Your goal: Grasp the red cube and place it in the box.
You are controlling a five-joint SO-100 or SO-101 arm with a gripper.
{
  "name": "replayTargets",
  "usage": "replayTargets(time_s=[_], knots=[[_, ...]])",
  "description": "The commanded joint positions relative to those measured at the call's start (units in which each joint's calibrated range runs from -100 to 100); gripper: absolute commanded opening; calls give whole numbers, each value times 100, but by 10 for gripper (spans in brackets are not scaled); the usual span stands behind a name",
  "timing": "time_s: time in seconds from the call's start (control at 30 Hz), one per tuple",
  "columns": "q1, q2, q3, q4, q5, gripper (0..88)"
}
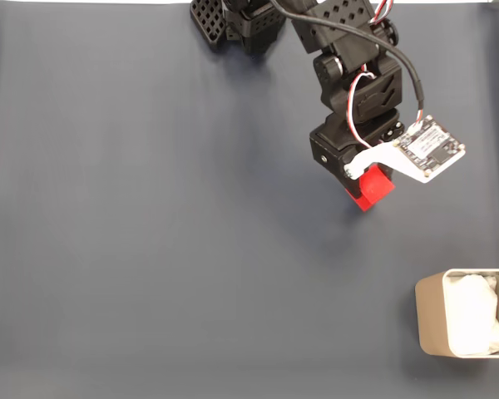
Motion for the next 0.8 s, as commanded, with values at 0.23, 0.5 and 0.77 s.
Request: replayTargets(time_s=[0.23,0.5,0.77], knots=[[150,-408,-1164,448,-59,21],[157,-78,-2359,849,-54,21],[186,355,-3381,1022,-49,21]])
